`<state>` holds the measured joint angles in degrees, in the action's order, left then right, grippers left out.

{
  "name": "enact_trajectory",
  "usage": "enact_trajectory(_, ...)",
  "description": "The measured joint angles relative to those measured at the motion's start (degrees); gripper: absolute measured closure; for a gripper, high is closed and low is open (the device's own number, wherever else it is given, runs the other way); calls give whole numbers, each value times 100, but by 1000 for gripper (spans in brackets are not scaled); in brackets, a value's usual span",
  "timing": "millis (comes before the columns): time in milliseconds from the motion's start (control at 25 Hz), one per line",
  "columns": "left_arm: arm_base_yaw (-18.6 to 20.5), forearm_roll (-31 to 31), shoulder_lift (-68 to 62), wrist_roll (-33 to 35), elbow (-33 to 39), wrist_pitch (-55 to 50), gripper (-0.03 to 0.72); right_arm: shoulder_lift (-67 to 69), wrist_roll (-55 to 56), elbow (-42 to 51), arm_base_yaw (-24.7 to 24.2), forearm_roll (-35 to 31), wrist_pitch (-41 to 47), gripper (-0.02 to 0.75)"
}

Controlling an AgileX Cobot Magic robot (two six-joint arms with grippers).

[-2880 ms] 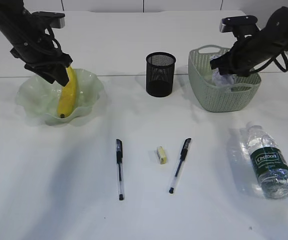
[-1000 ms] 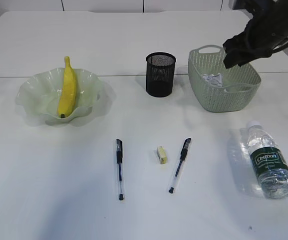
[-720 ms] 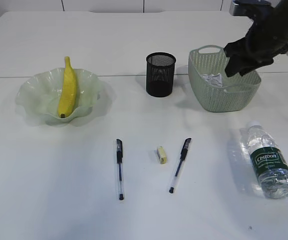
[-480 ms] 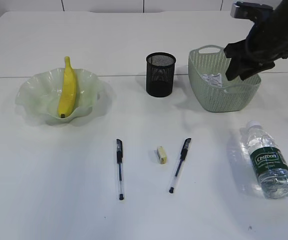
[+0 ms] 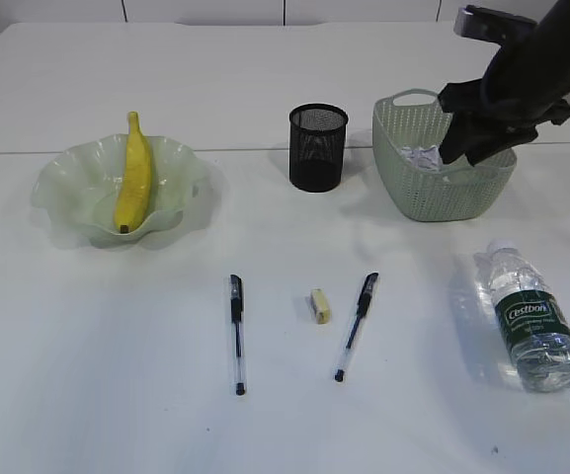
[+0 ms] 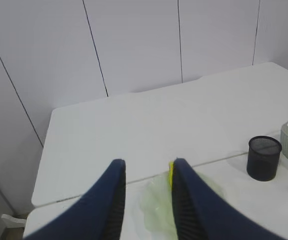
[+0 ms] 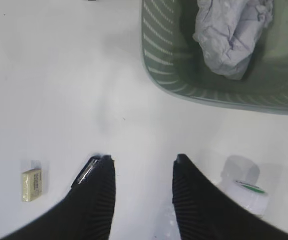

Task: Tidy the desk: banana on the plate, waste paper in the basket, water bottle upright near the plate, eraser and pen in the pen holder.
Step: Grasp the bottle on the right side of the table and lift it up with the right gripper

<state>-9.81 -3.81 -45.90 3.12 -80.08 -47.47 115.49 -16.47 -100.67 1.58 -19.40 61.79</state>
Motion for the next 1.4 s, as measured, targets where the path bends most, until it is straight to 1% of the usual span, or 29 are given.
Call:
enact_trajectory(200,0,-8,1051,-148,1776,633,472,0,0,0,0,-93,60,443)
enact_trajectory(320,0,-12,1523,-162,2650,1146,472,0,-36,0,0,-97,114,443)
enact_trajectory(440,0,45,1791,-165,3446,1619,472,0,-57,0,0,-97,210,443)
enact_trajectory(560,0,319,1909,-174,3982,1852,472,0,-79,0,0,-97,348,443)
enact_trajectory(640,0,464,1943,-174,4122,1993,472,0,-146,0,0,-97,474,443)
enact_trajectory(800,0,552,1956,-178,4177,2272,472,0,-207,0,0,-86,756,443)
enact_trajectory(960,0,587,1956,-187,4182,2233,473,0,-8,0,0,-75,809,432)
enact_trajectory(1000,0,585,1956,-187,4182,2205,473,0,53,0,0,-75,809,417)
enact_trajectory(1120,0,585,1956,-187,4182,2111,473,0,451,0,0,108,809,326)
enact_trajectory(1160,0,562,1956,-187,4182,2096,473,0,658,0,0,281,809,280)
enact_trajectory(1240,0,486,1956,-187,4182,2083,473,-9,1087,0,0,613,819,214)
enact_trajectory(1320,0,381,1956,-187,4182,2083,473,-13,1543,0,0,950,819,175)
enact_trajectory(1400,0,308,1956,-187,4182,2083,473,-34,1856,0,0,1191,819,161)
